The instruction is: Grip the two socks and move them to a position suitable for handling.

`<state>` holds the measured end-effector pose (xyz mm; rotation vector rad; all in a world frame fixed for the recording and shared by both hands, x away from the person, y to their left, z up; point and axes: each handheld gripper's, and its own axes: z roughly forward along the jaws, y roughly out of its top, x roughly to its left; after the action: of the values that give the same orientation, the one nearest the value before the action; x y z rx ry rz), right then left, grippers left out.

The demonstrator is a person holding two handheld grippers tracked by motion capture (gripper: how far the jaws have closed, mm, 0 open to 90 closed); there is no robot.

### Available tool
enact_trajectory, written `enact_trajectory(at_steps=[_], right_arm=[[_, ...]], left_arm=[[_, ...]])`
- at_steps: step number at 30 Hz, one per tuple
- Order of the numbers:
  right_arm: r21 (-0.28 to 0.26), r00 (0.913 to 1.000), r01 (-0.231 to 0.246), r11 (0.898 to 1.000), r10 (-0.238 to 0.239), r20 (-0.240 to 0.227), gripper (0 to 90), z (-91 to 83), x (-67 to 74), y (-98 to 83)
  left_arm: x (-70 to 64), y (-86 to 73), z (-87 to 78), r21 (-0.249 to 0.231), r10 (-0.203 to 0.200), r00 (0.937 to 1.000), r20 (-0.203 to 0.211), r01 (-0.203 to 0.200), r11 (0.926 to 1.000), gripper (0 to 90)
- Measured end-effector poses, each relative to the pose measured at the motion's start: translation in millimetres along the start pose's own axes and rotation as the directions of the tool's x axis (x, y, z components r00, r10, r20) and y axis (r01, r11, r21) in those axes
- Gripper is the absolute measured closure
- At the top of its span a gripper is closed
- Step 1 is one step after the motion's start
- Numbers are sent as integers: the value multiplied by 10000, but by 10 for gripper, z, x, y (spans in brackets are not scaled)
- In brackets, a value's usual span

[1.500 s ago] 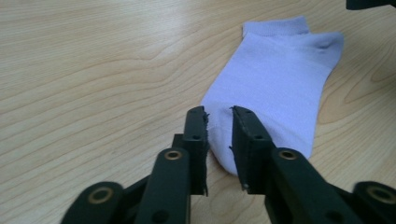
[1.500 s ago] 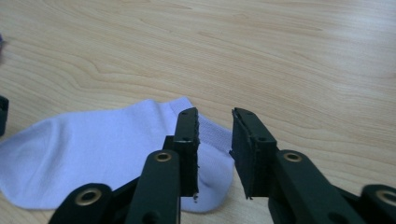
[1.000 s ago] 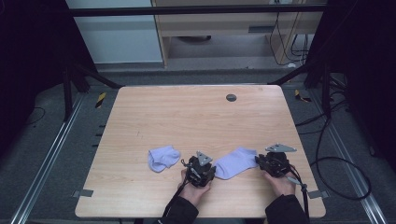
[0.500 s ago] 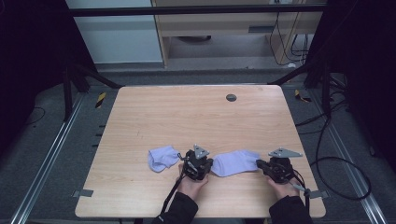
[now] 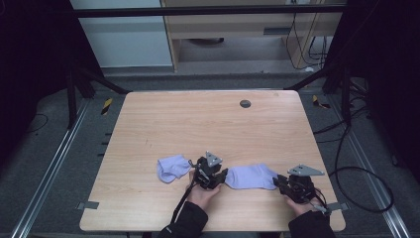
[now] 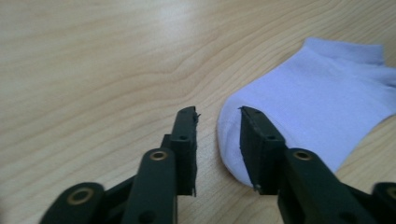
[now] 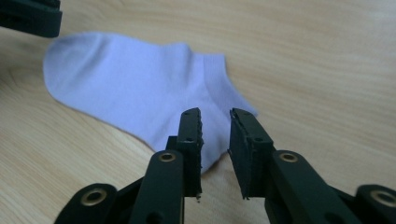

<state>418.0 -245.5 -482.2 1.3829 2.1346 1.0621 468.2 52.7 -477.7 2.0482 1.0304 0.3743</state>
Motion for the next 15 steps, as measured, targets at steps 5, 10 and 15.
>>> enact_trajectory(at_steps=[5, 10, 15], right_arm=[[-775, 9999, -14, 9970, 3, -132, 633, -63, 22, 72], [-1278, 9995, 59, 9918, -97, -289, 546, -93, 77, 170], [-1546, 9988, 112, 9879, -186, -462, 480, -86, 145, 279]], left_arm=[[150, 111, -278, -398, 345, 9992, -198, -352, 9986, 530], [373, 171, -572, -669, 201, 9989, -434, -230, 9975, 455], [606, 134, -816, -812, -140, 9978, -646, 87, 9967, 409]])
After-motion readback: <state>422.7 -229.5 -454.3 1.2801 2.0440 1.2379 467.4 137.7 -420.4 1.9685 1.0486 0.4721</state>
